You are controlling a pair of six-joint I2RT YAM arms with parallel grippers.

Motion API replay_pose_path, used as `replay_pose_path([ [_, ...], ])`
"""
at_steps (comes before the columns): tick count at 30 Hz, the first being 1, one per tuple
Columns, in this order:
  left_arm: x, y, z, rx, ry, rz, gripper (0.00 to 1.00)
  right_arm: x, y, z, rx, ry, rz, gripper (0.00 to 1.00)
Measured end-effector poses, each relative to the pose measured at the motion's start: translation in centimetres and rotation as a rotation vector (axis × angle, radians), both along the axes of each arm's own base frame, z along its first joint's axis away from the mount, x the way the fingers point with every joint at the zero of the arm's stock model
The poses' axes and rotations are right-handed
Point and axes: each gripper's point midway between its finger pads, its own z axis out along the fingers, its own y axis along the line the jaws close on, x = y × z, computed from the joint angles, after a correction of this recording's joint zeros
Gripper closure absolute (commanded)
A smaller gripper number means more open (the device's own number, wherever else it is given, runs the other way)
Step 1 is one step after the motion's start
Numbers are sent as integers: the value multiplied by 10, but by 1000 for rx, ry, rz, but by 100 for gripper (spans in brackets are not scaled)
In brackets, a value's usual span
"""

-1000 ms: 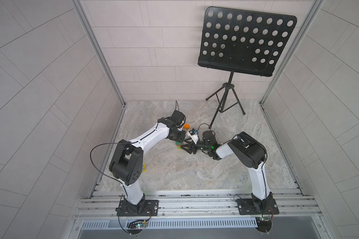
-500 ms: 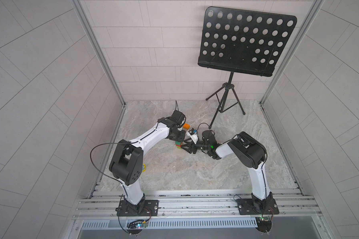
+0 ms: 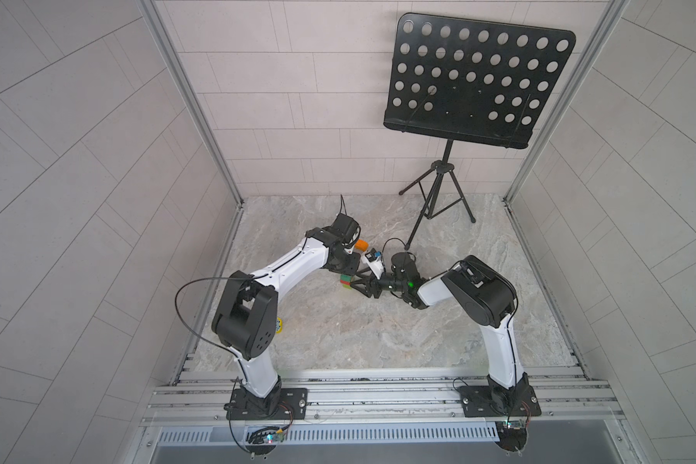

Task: Assemble an ice cream with lego
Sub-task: Assemble the lego brick with the lego brick.

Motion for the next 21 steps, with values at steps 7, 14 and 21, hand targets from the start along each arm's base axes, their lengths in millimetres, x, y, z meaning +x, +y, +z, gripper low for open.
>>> replay_pose_path([
  [7, 2, -1, 0, 4, 0, -1, 100, 0, 0, 0, -1, 1, 0, 42],
  [14, 2, 1, 0, 13, -5, 3, 100, 1, 1, 1, -1, 1, 0, 42],
  [21, 1, 2, 0, 17, -1, 2, 100, 1, 1, 0, -5, 8, 3, 42],
])
